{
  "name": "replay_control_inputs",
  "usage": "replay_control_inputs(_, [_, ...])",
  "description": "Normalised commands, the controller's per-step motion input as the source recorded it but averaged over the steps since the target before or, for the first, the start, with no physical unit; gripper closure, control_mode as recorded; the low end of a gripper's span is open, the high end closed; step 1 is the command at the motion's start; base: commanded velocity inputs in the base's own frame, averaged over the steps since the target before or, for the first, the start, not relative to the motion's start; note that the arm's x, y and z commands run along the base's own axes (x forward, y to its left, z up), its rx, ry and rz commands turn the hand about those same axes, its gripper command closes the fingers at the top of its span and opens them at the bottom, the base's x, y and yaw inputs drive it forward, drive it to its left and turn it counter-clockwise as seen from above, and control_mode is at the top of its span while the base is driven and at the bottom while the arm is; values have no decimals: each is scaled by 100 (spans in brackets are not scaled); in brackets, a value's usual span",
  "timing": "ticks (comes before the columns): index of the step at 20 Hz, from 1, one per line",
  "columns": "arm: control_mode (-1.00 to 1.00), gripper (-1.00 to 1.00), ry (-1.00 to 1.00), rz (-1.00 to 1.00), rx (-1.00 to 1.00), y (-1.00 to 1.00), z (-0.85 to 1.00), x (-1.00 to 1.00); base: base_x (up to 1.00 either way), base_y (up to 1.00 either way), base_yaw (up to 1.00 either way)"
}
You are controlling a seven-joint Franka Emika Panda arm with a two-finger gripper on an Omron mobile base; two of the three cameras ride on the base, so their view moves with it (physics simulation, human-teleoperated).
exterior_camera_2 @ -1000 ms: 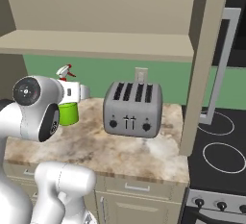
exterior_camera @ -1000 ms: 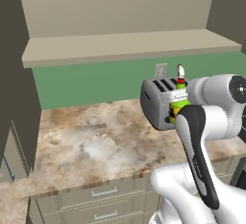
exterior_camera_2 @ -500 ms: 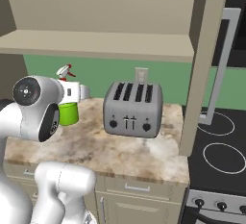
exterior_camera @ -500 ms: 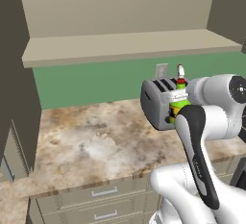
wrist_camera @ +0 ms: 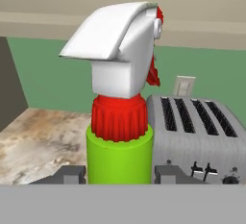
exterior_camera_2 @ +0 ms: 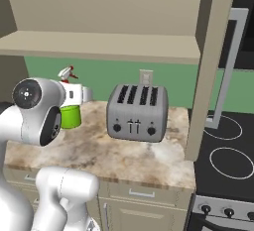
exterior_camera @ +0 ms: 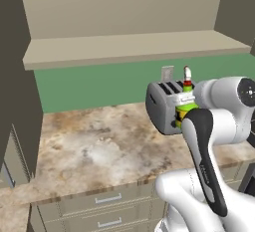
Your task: Pick up the spray and sponge from the sink, and place them back in the cabinet, and close the cabinet doors.
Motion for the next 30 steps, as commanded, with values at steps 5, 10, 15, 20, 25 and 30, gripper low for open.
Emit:
replay_control_inputs(5, [-100, 100, -5, 0, 0, 0, 46, 0, 0, 0, 0])
replay_control_inputs(10, [-100, 100, -2, -1, 0, 0, 62, 4, 0, 0, 0])
replay_control_inputs(15, [-100, 100, 0, -1, 0, 0, 74, 20, 0, 0, 0])
replay_control_inputs(20, [-100, 100, 0, 0, 0, 0, 56, 23, 0, 0, 0])
replay_control_inputs(25, [-100, 100, 0, 0, 0, 0, 32, 24, 0, 0, 0])
replay_control_inputs(30, [-100, 100, 0, 0, 0, 0, 23, 28, 0, 0, 0])
